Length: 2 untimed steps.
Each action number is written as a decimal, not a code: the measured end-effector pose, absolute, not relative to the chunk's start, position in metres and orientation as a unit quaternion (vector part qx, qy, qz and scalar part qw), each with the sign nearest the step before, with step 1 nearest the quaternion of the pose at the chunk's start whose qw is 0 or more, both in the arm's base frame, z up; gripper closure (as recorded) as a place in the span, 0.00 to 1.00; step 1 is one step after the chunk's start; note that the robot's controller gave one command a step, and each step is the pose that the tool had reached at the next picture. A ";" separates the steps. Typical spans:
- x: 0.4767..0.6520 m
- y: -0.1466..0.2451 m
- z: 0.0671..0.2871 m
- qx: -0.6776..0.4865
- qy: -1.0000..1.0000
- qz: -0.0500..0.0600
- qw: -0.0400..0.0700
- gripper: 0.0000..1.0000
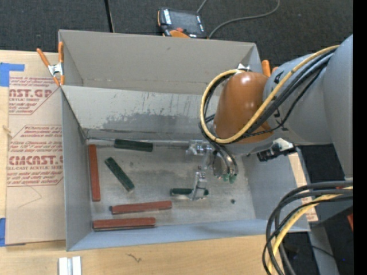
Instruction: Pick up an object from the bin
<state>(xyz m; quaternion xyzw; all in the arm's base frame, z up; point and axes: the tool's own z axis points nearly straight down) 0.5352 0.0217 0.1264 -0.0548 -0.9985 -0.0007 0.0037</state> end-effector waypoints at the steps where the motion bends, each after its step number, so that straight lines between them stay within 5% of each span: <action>1: 0.495 0.020 0.069 0.053 -0.999 0.000 0.000 0.00; 2: 0.495 0.020 0.070 0.053 -0.999 0.000 0.001 1.00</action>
Offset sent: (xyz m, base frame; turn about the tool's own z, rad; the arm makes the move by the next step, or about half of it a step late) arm -0.0399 -0.0024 -0.0564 -0.2150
